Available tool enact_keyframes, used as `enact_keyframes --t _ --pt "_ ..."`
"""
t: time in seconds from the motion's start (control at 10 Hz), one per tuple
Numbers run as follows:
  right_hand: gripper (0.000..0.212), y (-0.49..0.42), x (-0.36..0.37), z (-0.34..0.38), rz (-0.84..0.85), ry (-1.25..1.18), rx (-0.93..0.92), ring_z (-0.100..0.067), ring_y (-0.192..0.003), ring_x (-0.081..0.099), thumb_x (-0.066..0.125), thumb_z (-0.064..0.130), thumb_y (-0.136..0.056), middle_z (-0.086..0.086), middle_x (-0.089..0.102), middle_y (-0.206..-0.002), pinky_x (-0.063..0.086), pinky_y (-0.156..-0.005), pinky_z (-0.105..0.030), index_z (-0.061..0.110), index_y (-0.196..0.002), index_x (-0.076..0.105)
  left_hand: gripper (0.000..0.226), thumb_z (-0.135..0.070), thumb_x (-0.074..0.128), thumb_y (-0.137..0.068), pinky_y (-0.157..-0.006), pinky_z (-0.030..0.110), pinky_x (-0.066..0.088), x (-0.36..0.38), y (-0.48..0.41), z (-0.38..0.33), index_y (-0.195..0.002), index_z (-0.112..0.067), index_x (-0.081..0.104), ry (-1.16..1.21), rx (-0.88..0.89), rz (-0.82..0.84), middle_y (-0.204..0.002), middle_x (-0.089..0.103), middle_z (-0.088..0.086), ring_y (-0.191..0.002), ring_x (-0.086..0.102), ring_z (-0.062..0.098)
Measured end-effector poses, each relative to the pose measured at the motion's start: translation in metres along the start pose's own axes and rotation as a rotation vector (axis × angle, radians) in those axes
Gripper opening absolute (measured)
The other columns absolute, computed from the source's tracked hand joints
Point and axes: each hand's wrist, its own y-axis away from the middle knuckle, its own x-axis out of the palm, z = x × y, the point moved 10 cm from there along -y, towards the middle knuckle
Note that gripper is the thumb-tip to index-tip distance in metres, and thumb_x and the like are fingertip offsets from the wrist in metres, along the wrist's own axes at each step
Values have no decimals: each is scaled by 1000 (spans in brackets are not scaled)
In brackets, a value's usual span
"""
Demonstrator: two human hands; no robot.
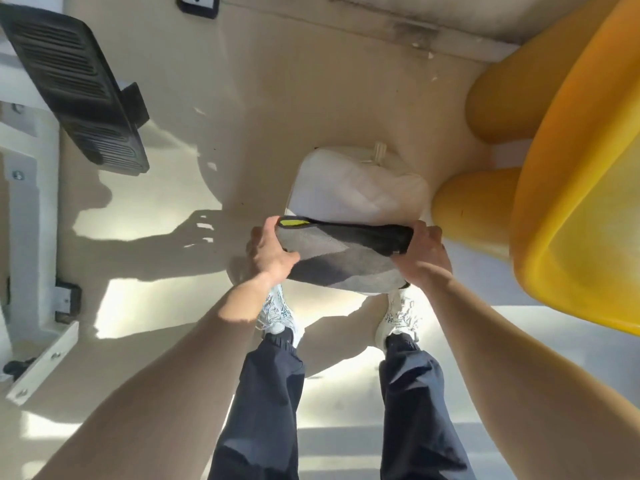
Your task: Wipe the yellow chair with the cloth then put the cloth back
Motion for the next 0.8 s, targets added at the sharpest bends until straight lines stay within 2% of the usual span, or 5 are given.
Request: enact_keyframes --t 0.3,0.4,0.6,0.7,0.8 --pt "40 8 4 -23 79 -107 169 -28 -83 63 67 46 -70 -2 67 -86 53 -79 -36 18 -98 61 31 -45 60 -70 -82 39 53 1 8 -6 -81 -16 61 63 -52 13 -92 69 8 -94 63 31" --pt "18 37 1 18 127 -370 -15 -20 -62 56 62 39 -72 9 61 -58 45 -64 -29 22 -70 59 23 -39 61 -72 -73 35 51 -10 42 -51 -79 -17 58 123 115 36 -82 67 1 -83 62 25" --pt "17 70 10 101 447 -1096 -79 -25 -59 53 54 29 -81 -12 57 -68 35 -50 -29 19 -74 66 18 -23 65 -76 -60 30 43 -20 98 -118 -81 -25 48 233 383 -121 -71 59 -8 -65 54 14" --pt "27 31 20 80 314 -926 91 -22 -74 65 52 38 -93 -7 72 -88 48 -61 -27 15 -94 66 24 -30 64 -81 -80 32 49 13 81 -121 -103 -28 56 138 330 42 -99 65 -9 -87 62 15" --pt "45 26 -15 2 -59 -307 440 -36 -113 55 47 40 -100 -20 55 -129 43 -94 -39 10 -134 50 48 -38 58 -91 -98 39 48 69 71 -106 -136 -23 49 -133 225 388 -130 63 -1 -117 60 26"
